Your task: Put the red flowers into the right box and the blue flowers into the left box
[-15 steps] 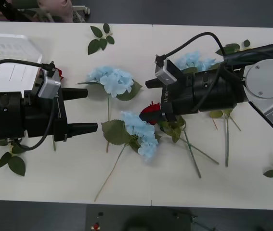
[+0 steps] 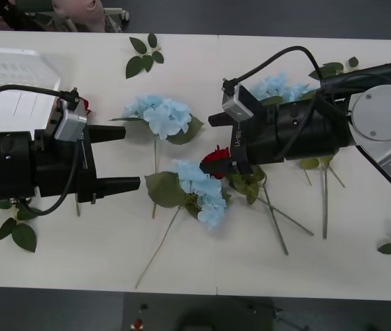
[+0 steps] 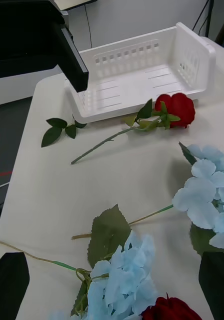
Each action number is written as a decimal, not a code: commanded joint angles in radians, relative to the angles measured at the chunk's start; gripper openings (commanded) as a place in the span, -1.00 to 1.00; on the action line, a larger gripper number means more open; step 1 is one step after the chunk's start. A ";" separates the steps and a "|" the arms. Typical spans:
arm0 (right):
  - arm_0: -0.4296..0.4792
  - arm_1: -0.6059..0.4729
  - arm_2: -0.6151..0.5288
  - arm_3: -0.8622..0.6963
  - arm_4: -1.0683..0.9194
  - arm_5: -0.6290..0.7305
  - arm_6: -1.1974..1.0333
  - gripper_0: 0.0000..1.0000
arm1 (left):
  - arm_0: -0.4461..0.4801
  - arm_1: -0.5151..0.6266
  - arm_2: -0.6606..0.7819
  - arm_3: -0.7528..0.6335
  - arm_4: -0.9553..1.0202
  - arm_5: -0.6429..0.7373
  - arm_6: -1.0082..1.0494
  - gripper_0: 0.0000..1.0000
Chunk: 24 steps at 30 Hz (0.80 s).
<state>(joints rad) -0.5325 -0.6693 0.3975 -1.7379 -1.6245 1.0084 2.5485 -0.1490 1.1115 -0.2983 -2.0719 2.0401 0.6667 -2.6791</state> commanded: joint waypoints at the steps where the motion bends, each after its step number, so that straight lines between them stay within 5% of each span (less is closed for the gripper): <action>1: -0.030 -0.033 -0.022 -0.020 0.000 -0.002 0.032 1.00 | -0.009 0.024 -0.007 -0.010 0.006 0.004 -0.016 1.00; 24: -0.030 -0.033 -0.022 -0.020 0.000 -0.002 0.032 1.00 | -0.009 0.024 -0.007 -0.010 0.006 0.004 -0.016 1.00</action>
<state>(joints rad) -0.5325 -0.6693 0.3975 -1.7379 -1.6245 1.0084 2.5485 -0.1490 1.1115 -0.2983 -2.0719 2.0401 0.6667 -2.6791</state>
